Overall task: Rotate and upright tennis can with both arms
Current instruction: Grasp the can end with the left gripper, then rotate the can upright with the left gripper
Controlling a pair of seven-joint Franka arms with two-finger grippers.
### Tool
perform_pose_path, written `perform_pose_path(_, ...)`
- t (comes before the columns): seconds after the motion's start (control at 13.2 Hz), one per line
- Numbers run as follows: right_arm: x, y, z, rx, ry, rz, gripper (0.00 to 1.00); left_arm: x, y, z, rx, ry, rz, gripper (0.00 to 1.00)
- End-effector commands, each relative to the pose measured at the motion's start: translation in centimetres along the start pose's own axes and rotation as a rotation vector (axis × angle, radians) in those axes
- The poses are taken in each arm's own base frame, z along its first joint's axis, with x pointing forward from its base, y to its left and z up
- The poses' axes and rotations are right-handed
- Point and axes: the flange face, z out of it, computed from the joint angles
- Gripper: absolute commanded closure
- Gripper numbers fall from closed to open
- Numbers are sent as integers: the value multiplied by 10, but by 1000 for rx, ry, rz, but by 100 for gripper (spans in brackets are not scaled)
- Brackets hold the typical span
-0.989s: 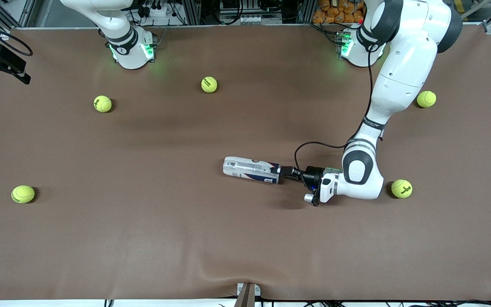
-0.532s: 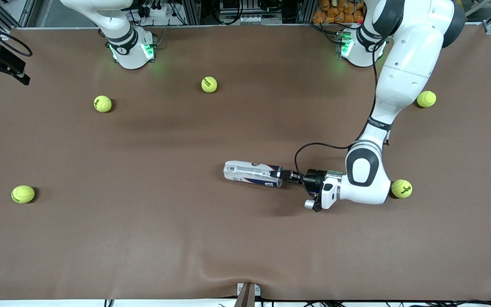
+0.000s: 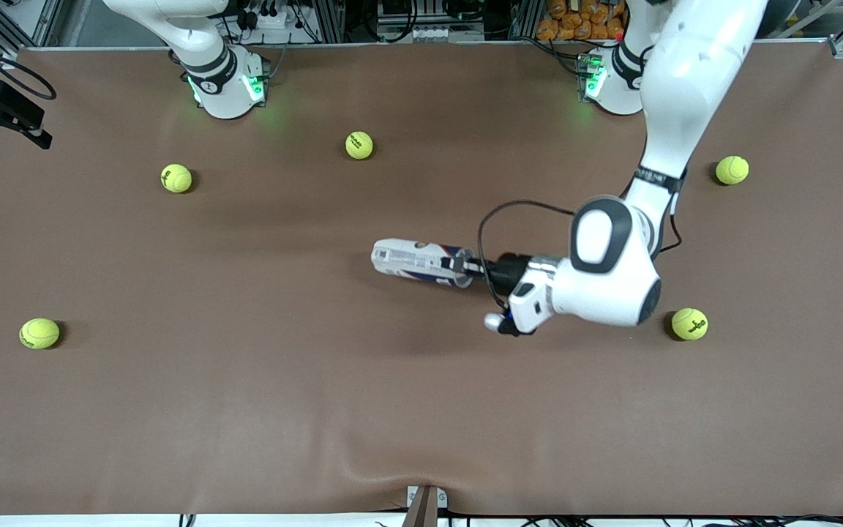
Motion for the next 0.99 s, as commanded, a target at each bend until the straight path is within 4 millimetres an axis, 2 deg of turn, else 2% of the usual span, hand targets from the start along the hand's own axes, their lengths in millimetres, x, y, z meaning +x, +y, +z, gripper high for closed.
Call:
perform_pose_path(0.0,-1,0,-1,16,11,-8,0,-29,50,-6,169,56,-72,100)
perform_pose_path(0.08,0,0,0,15,11,-7,0,-40,68,1,219,73,-102,100)
perform_pose_path(0.23,1,0,0,15,16,-7,0,-49,84,8,288,102,-146,100)
perform_pose_path(0.38,2,-1,0,16,22,-11,0,-62,100,31,347,124,-202,100)
perform_pose_path(0.53,4,0,1,16,24,-9,0,-72,124,44,412,187,-227,100)
perform_pose_path(0.91,5,-4,2,16,27,-13,0,-100,144,82,605,319,-282,100)
